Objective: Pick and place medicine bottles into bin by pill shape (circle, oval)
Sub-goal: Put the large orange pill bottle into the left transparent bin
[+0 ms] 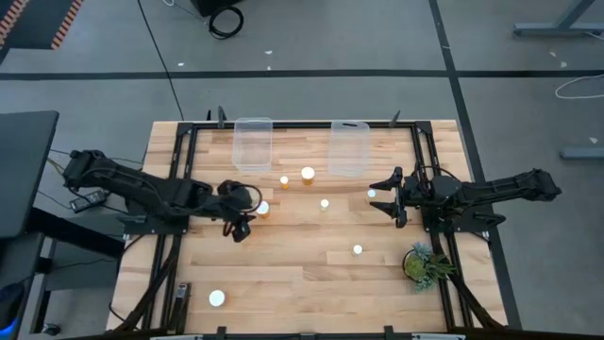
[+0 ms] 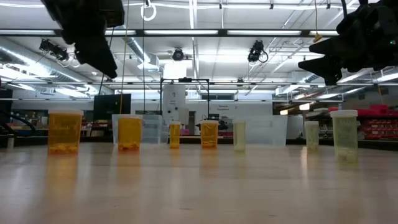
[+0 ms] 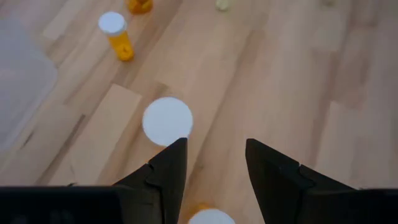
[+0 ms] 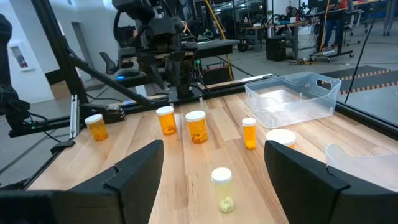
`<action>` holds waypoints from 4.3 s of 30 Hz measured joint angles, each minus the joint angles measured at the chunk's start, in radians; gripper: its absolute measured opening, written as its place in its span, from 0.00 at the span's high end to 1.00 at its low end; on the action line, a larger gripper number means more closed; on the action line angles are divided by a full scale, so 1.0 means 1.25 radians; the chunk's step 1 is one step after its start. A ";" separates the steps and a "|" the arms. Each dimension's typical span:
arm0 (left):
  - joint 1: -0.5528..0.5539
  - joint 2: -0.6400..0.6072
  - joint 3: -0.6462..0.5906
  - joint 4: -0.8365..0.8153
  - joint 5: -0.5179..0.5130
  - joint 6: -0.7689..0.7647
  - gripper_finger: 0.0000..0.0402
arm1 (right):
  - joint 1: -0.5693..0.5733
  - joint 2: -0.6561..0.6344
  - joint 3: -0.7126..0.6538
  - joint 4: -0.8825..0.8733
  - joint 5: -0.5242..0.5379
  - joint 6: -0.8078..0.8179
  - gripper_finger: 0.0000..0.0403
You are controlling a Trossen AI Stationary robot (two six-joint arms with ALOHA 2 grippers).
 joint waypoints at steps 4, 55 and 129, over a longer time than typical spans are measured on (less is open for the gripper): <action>0.027 0.065 0.046 -0.022 0.005 0.017 0.56 | 0.000 0.000 0.000 0.000 0.000 0.000 0.29; 0.249 0.479 0.295 -0.288 0.285 0.151 0.32 | 0.000 0.000 0.000 -0.022 0.000 0.000 0.29; 0.263 0.516 0.508 -0.388 0.267 0.178 0.48 | 0.000 0.000 0.000 -0.033 0.000 0.000 0.29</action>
